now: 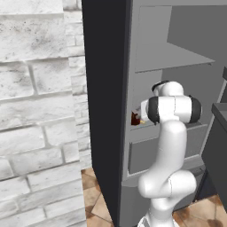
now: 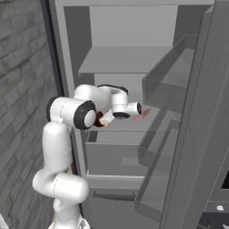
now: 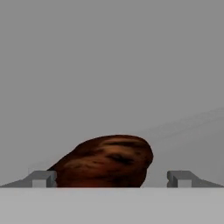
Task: Gather the sweet potato and bell pepper from the fridge and place them on a tray on the dining counter. Then gather the steaks from the fridge and place them on the other tray.
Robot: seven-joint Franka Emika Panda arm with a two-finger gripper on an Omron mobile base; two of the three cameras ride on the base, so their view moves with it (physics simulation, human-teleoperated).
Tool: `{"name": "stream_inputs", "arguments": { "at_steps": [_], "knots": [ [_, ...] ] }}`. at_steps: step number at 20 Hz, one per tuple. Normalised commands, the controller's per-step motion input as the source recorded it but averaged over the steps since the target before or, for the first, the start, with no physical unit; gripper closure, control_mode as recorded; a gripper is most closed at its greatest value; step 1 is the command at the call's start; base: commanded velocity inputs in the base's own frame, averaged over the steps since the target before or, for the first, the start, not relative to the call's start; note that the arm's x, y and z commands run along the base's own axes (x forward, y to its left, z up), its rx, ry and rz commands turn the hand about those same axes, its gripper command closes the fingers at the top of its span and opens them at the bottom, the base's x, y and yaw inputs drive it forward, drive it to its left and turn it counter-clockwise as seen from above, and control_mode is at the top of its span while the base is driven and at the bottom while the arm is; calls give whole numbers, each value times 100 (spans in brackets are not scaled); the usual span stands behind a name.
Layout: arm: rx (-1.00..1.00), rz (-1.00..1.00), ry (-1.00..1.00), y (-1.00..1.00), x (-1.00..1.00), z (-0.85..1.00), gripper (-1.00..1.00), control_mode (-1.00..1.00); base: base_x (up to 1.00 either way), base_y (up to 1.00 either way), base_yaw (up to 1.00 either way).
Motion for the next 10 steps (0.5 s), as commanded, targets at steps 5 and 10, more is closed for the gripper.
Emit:
{"name": "stream_inputs", "arguments": {
  "at_steps": [5, 10],
  "knots": [
    [0, 0, 0, 0, 1, -46, -100, -100, 0, 0, 0],
    [0, 0, 1, 24, 0, -36, -100, -100, 0, 0, 0]
  ]
}}
